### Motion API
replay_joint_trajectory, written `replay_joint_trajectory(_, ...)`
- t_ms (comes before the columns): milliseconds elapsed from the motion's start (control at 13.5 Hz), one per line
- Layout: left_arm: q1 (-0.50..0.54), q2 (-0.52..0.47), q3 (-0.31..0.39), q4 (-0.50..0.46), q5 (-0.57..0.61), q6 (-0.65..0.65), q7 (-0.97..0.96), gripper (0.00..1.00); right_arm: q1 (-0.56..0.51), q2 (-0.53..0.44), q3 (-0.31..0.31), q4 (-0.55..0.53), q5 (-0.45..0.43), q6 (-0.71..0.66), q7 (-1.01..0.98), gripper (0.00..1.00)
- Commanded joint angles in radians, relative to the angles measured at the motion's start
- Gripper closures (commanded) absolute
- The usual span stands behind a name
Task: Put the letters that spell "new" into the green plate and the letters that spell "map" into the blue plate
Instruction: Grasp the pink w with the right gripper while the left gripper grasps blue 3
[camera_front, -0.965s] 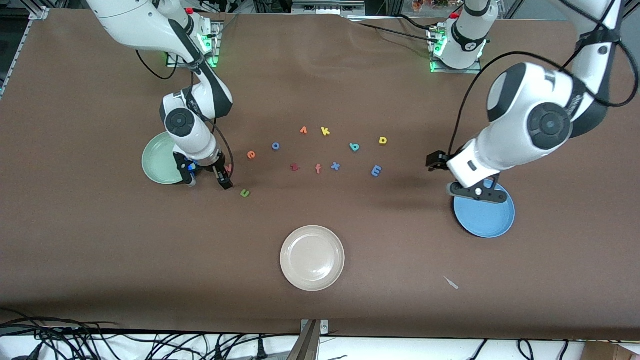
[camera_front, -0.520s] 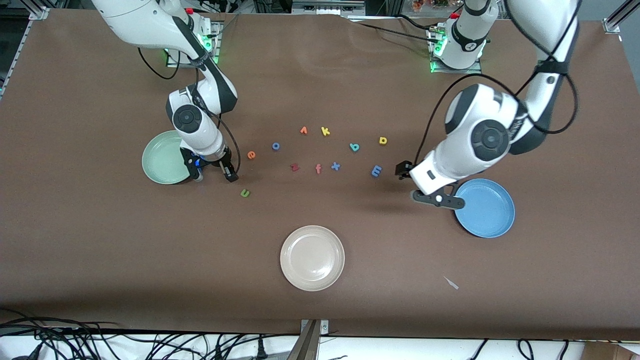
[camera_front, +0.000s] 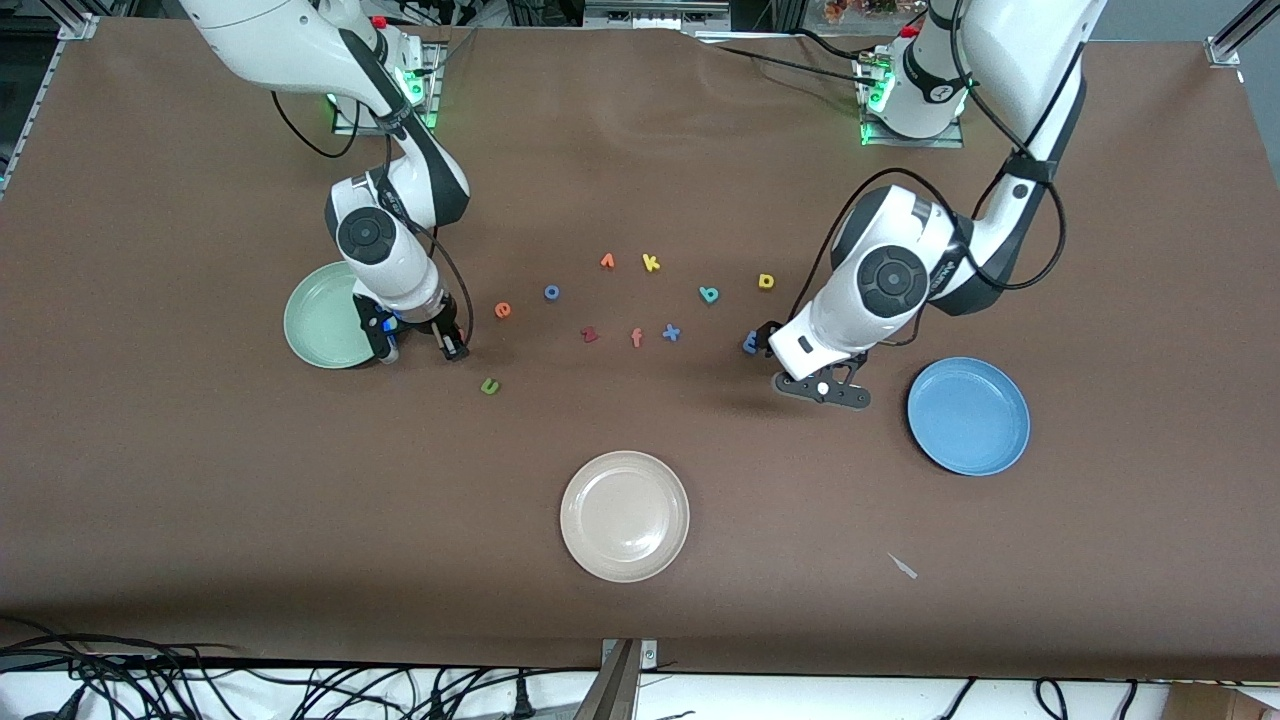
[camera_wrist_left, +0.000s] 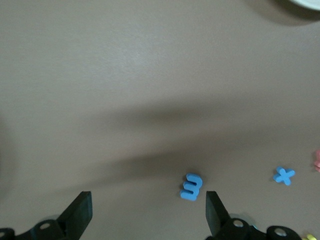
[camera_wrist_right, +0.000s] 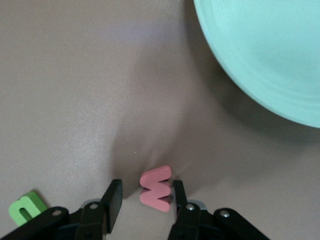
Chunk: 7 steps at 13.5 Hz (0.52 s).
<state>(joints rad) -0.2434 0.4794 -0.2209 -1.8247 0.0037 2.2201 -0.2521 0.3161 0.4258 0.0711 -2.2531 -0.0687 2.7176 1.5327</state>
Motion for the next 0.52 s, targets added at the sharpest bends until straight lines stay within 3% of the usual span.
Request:
replay_joint_trajectory(0,-0.039,0.037,0.008,-0.011,0.061,0.047,-0.016,0.0,-0.002,-0.024,0.001,-0.031,-0.008,0.01,-0.029,0.66)
replay_joint_trajectory(223,-0.062,0.065,0.008,-0.014,0.1,0.085,-0.016,0.0,-0.003,-0.045,-0.01,-0.028,-0.008,0.007,-0.109,1.0)
replay_joint_trajectory(445,-0.069,0.09,0.006,-0.016,0.136,0.108,-0.015,0.0,-0.003,-0.1,-0.014,-0.008,-0.008,-0.08,-0.152,1.0)
